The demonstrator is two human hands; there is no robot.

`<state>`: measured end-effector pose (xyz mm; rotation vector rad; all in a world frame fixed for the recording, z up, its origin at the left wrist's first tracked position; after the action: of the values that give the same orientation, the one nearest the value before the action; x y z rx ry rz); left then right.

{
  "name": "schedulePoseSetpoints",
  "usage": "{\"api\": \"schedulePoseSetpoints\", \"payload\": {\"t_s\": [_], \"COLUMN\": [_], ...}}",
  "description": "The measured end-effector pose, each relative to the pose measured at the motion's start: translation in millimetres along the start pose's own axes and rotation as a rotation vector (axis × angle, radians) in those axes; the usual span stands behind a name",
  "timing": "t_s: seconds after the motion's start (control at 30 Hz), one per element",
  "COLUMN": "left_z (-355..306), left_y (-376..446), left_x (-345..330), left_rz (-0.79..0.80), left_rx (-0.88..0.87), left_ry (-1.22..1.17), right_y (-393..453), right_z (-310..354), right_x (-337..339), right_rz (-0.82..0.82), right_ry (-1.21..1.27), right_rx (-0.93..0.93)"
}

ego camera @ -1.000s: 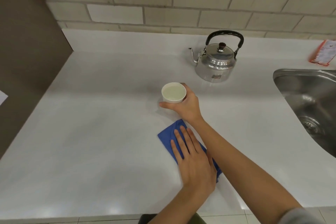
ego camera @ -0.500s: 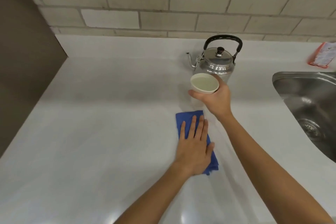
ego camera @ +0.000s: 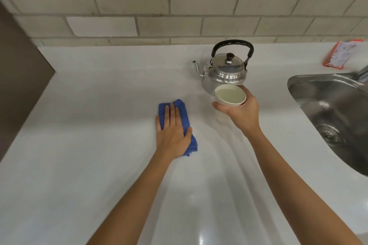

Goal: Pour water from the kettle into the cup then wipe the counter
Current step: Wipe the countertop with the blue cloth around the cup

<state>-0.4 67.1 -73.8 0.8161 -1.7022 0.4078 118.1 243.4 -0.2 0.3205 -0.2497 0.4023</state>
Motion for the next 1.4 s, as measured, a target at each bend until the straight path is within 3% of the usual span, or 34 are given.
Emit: {"api": "schedulePoseSetpoints", "payload": {"t_s": [0.13, 0.27, 0.47, 0.63, 0.8, 0.97, 1.17, 1.4], "left_z": [-30, -33, 25, 64, 30, 18, 82, 178], "left_y": [-12, 1, 26, -27, -89, -76, -34, -52], "left_x": [-9, -10, 2, 18, 18, 10, 31, 62], "left_rz": [0.079, 0.058, 0.036, -0.025, -0.001, 0.017, 0.002, -0.019], "left_rx": [0.03, -0.011, 0.036, 0.047, 0.042, 0.039, 0.111, 0.21], "left_ry": [0.001, 0.047, 0.088, 0.089, 0.095, 0.084, 0.072, 0.07], "right_y": [-3, -8, -20, -39, -60, -62, -64, -75], "right_z": [2, 1, -4, -7, 0, 8, 12, 13], "right_x": [-6, -14, -26, -40, -52, -57, -77, -98], "right_rz": [0.009, 0.019, 0.037, 0.089, 0.112, 0.112, 0.122, 0.153], "right_ry": [0.019, 0.026, 0.044, 0.052, 0.067, 0.053, 0.065, 0.073], "right_rx": [0.005, 0.005, -0.049, -0.076, -0.037, 0.011, -0.009, -0.031]}}
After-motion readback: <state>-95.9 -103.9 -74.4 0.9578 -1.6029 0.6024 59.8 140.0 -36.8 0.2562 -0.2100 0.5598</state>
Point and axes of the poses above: each hand's wrist, its own y-axis towards the middle knuckle, its own x-axis out of the back of the hand, z = x × y, the point moved 3 cm from there along y, towards the middle knuckle, and after that the axes turned 6 degrees about -z, right-handed, at the moved point
